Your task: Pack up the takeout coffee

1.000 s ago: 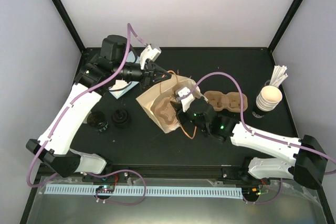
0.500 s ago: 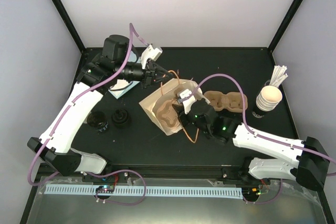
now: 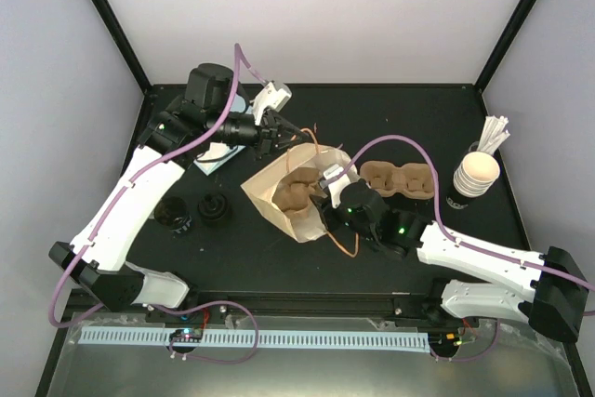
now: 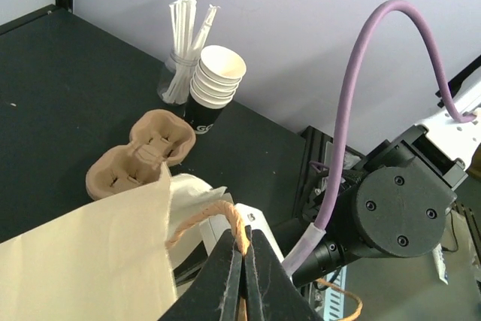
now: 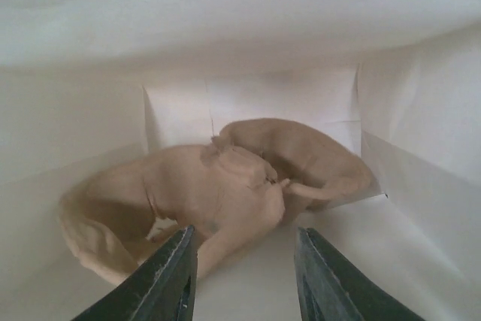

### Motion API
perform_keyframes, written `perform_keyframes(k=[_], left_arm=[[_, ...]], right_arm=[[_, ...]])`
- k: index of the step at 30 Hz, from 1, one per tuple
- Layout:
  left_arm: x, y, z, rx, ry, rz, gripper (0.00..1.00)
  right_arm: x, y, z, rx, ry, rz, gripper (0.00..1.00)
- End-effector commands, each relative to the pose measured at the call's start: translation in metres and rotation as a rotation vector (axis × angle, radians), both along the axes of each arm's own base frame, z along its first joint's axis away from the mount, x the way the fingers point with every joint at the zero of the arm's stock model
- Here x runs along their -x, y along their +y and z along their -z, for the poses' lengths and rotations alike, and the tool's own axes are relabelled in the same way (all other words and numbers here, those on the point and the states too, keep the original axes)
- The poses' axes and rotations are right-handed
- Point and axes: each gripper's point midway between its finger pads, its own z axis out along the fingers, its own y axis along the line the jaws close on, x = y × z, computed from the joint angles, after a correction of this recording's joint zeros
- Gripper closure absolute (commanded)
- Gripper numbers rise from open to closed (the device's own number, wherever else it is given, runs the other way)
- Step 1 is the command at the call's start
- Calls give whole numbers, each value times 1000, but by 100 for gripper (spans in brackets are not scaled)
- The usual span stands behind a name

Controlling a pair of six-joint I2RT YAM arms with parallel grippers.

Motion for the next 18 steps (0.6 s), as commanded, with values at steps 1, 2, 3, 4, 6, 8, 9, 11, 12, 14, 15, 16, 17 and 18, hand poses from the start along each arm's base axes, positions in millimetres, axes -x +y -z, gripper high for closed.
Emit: perform_keyframes(k=[1, 2, 3, 4, 6, 8, 9, 11, 12, 14, 15, 16, 17, 18], left_arm=[[5, -4, 0, -4, -23, 25, 98], [6, -5, 1, -5, -22, 28, 98], [7, -5, 2, -7, -22, 33, 99], [8, -6, 3, -10, -20, 36, 98], [10, -7, 5, -15, -21, 46, 98], [12, -7, 8, -22, -15, 50, 98], [12, -7, 9, -23, -14, 49, 98], [12, -8, 11, -25, -11, 51, 98], [13, -8, 11, -26, -9, 51, 99], [13, -8, 14, -29, -6, 52, 98], [14, -8, 14, -30, -5, 54, 98], [14, -7, 16, -33, -4, 53, 99], [15, -7, 17, -34, -3, 55, 98], [15, -7, 18, -35, -1, 54, 98]], right_arm=[[6, -2, 5, 5, 36, -7, 61], [8, -3, 6, 14, 42, -10, 61], [8, -3, 6, 17, 46, -11, 61], [8, -4, 6, 23, 51, -9, 61], [10, -4, 4, 27, 57, -14, 60], [12, -2, 4, 31, 63, -31, 60], [12, -2, 6, 36, 67, -33, 60], [14, -1, 9, 43, 80, -43, 59], [15, 0, 11, 48, 87, -51, 60], [16, 1, 13, 54, 98, -57, 59], [17, 1, 13, 60, 103, -62, 59], [18, 1, 12, 62, 105, -66, 58], [18, 1, 10, 62, 102, -70, 57], [19, 1, 8, 66, 96, -76, 56]])
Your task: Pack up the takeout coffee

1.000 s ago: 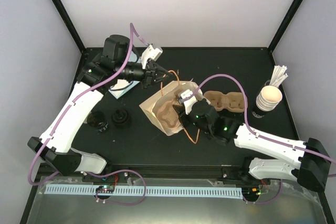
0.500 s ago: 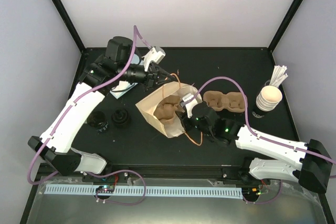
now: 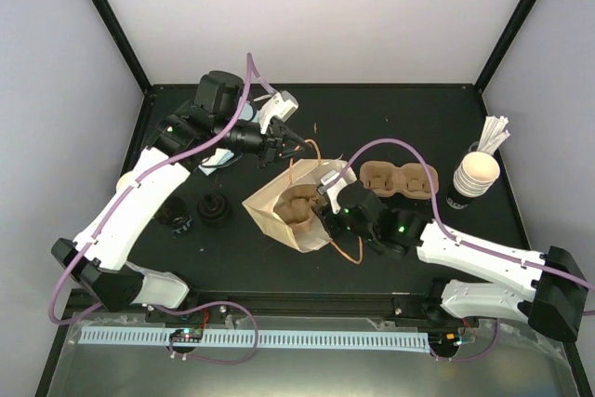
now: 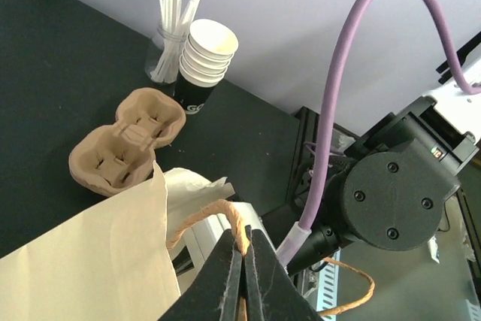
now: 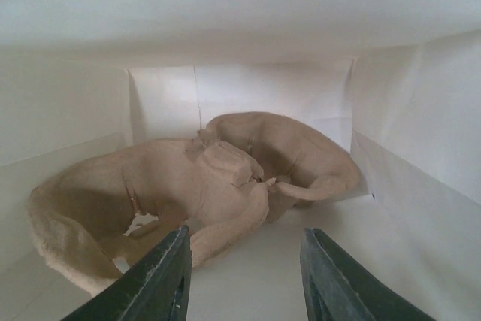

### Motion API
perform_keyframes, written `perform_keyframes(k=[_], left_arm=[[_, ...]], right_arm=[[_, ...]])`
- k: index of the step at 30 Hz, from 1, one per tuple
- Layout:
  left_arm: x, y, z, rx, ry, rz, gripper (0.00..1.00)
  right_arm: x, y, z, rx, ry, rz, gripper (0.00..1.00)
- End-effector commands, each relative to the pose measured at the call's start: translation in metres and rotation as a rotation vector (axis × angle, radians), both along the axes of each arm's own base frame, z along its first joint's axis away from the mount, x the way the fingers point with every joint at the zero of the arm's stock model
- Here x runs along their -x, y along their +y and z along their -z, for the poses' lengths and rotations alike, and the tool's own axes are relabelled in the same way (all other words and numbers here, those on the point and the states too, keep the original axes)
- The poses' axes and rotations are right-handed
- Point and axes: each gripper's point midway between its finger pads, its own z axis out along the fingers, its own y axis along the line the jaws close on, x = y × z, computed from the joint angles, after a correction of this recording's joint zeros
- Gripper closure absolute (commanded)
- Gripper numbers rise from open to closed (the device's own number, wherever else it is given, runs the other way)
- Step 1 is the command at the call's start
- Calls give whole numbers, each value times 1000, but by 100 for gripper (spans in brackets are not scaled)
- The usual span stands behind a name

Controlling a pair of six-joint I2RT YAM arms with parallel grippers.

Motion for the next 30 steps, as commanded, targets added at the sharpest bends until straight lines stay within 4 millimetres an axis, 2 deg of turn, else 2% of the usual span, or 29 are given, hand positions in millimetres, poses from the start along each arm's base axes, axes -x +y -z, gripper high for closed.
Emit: perform_keyframes(k=[1, 4, 7, 16, 23, 27, 30], left_arm=[[6, 1, 0, -2, -24, 15, 99], [8, 1, 1, -3, -22, 19, 98], [11, 2, 1, 0, -23, 24, 99], [10, 5, 2, -11, -42, 8, 98], [14, 7, 5, -24, -39, 17, 99], [23, 9, 8, -25, -39, 48, 98], [34, 10, 17, -26, -20, 86, 98]], right_arm=[[5, 6, -18, -19, -8, -38, 55], [7, 5, -24, -13, -31, -68, 54], [20, 13, -26, -1, -33, -179, 54], [41, 29, 7, 95, 54, -342, 60], [70, 44, 30, 197, -106, -452, 60], [89, 51, 45, 284, -218, -551, 60], [92, 53, 52, 363, -332, -599, 59]])
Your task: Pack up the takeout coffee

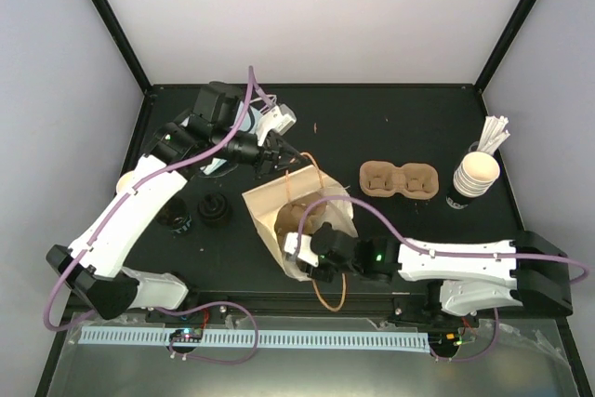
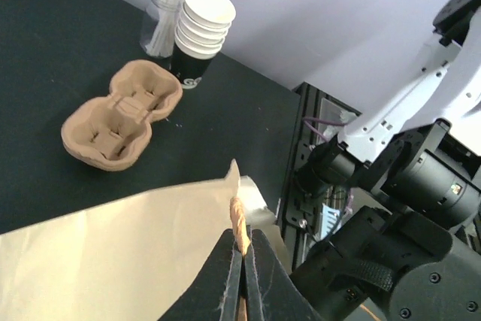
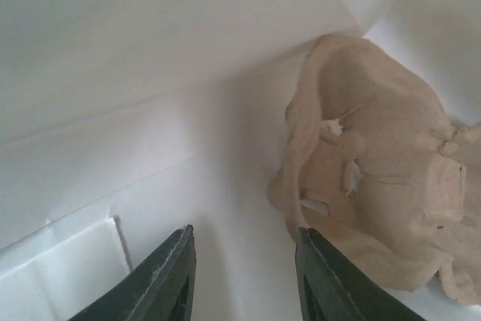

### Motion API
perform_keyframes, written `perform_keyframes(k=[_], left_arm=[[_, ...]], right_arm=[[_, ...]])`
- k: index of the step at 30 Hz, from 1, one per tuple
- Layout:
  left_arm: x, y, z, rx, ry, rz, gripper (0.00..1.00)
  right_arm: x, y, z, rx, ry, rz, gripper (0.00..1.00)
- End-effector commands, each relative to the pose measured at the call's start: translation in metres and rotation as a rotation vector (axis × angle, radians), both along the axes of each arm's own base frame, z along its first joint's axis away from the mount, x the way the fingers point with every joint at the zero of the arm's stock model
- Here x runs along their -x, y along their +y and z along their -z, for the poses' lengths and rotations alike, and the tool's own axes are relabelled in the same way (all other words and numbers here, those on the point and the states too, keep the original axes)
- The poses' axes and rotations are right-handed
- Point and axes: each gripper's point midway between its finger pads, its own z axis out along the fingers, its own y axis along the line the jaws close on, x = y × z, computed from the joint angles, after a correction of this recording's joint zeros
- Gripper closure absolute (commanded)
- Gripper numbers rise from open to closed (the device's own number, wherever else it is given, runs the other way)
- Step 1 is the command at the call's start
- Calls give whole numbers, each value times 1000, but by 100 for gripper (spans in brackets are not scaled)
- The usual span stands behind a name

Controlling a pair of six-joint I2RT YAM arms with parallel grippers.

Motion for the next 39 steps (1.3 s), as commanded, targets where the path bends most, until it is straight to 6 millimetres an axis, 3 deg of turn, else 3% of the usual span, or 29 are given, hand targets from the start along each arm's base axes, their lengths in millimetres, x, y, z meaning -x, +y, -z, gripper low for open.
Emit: perform_keyframes(k=[1, 8, 11, 18, 32, 39], left_arm=[[27, 6, -1, 20, -18, 79, 99], [55, 16, 21, -12, 16, 124, 99], [65, 19, 24, -8, 16, 133, 98], [81, 20, 26, 11, 31, 179, 99], [99, 18, 7, 55, 9, 248, 98], [104, 16, -8, 117, 8, 269, 98]], right_arm=[[-6, 5, 3, 65, -225, -76, 59], [-25, 5, 8, 199, -425, -129, 59], [-29, 7, 15, 252, -490, -172, 59], [-41, 17, 6, 235, -604, -158, 59], [-21, 35, 23, 201, -658, -365, 59], [-23, 51, 26, 182, -689, -389, 60]])
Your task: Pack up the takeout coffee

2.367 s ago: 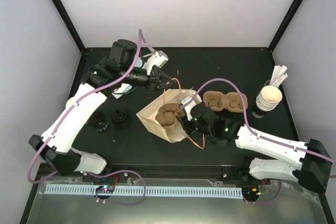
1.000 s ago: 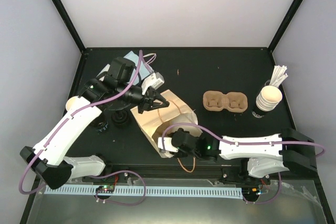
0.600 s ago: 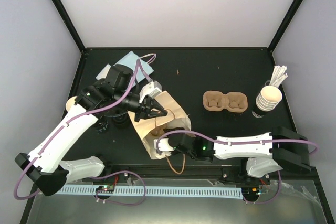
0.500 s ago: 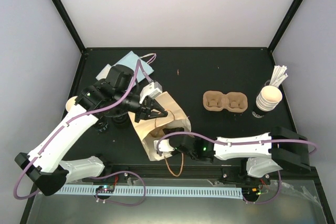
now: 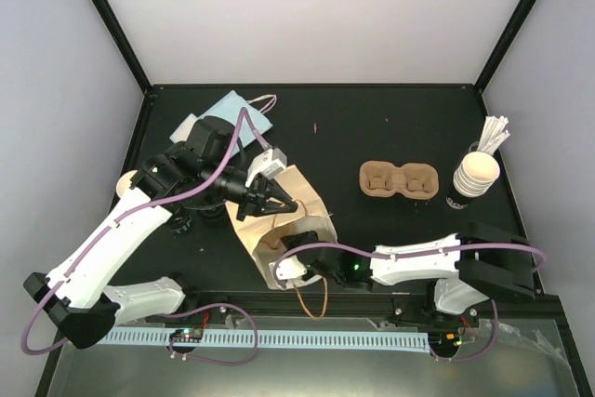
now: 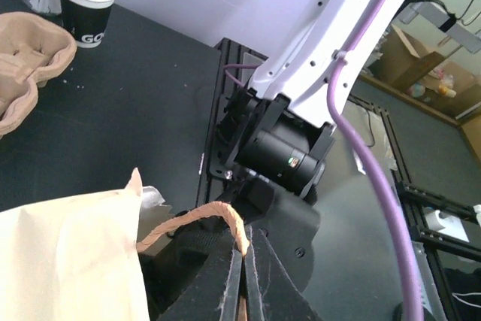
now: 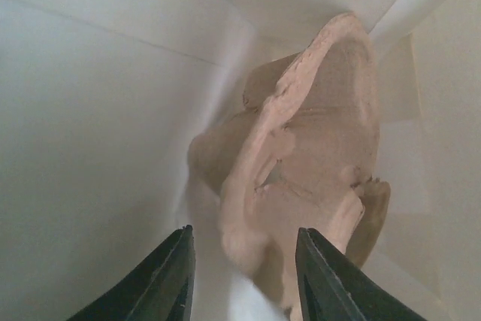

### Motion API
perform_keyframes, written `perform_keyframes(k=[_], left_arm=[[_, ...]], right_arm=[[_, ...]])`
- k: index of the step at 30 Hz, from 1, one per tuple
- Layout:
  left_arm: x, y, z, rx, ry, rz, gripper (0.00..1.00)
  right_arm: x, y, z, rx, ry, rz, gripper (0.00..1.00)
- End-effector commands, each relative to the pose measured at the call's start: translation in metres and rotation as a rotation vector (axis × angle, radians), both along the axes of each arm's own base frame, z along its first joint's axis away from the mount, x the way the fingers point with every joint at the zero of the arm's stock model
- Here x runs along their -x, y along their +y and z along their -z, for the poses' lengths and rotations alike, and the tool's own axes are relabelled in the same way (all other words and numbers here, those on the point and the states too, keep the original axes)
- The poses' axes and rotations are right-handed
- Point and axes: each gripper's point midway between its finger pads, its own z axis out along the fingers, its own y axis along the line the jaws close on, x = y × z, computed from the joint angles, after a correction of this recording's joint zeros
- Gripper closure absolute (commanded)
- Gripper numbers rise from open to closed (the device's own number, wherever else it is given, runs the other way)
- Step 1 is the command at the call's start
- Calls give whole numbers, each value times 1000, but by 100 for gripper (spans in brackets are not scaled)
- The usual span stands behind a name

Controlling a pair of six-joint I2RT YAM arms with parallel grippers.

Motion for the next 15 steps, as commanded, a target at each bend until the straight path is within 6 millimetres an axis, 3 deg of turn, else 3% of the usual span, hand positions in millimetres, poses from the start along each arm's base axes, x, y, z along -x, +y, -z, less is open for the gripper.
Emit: perform_keyframes(k=[1, 8, 12, 15], left_arm=[[15, -1, -35, 115, -41, 61, 98], [16, -2, -40, 132, -48, 65, 99], [10, 0, -30, 90, -57, 31, 98], [2, 0, -22, 50, -70, -6, 98]], right_arm=[[1, 22, -9, -49, -29, -52, 60], [-9, 32, -6, -40, -70, -35, 73], [-5, 27, -10, -52, -46, -39, 74], [1, 21, -19, -64, -16, -48, 84]])
